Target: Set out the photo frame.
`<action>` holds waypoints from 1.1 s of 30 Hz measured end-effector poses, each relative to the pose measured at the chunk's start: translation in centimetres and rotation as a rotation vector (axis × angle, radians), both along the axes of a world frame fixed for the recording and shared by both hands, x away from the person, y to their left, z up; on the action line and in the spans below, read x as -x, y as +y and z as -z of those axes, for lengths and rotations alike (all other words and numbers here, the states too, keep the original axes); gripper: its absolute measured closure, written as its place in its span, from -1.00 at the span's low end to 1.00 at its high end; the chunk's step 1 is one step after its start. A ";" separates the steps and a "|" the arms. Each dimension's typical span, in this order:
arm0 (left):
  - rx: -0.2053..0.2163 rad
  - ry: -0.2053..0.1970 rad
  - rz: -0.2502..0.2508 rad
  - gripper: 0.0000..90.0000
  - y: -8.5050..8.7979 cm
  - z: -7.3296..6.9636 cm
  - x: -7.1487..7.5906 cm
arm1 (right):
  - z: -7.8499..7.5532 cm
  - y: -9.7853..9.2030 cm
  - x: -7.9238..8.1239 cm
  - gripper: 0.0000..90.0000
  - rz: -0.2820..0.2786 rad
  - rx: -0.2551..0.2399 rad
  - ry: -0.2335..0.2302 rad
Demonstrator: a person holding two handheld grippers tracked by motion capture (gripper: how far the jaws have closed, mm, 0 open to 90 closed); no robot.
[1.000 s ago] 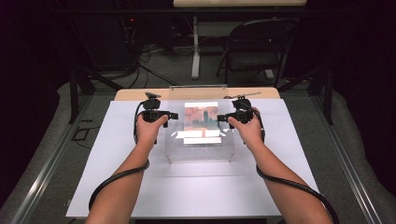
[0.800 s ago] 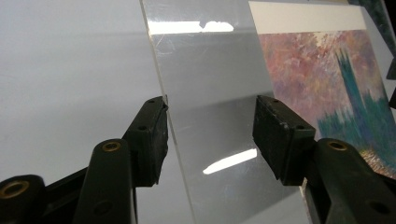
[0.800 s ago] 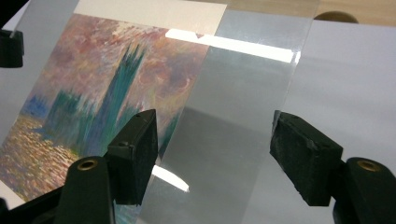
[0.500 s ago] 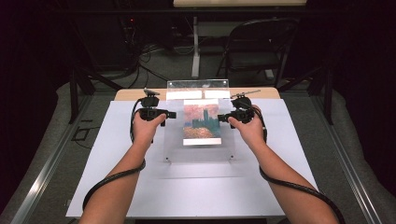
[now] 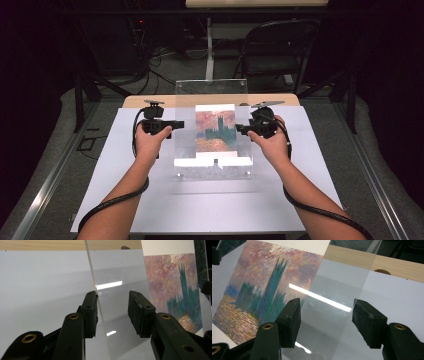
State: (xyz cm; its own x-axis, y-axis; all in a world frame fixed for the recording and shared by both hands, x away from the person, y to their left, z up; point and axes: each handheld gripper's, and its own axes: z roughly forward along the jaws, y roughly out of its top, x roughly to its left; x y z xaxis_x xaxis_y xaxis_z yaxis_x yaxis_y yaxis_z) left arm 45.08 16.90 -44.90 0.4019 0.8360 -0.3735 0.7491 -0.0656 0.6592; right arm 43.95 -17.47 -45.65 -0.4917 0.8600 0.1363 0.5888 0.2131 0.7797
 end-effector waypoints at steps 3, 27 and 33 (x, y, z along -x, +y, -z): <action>-0.011 -0.006 -0.002 0.34 -0.1 -0.3 0.3 | -0.2 0.1 0.2 -0.12 0.000 0.009 -0.005; -0.034 -0.049 0.019 0.43 0.1 -1.5 2.4 | -1.2 -0.3 2.2 0.04 -0.014 0.025 -0.047; -0.049 -0.067 0.026 0.45 0.1 -1.8 3.1 | -1.6 -0.4 2.7 0.11 -0.018 0.025 -0.057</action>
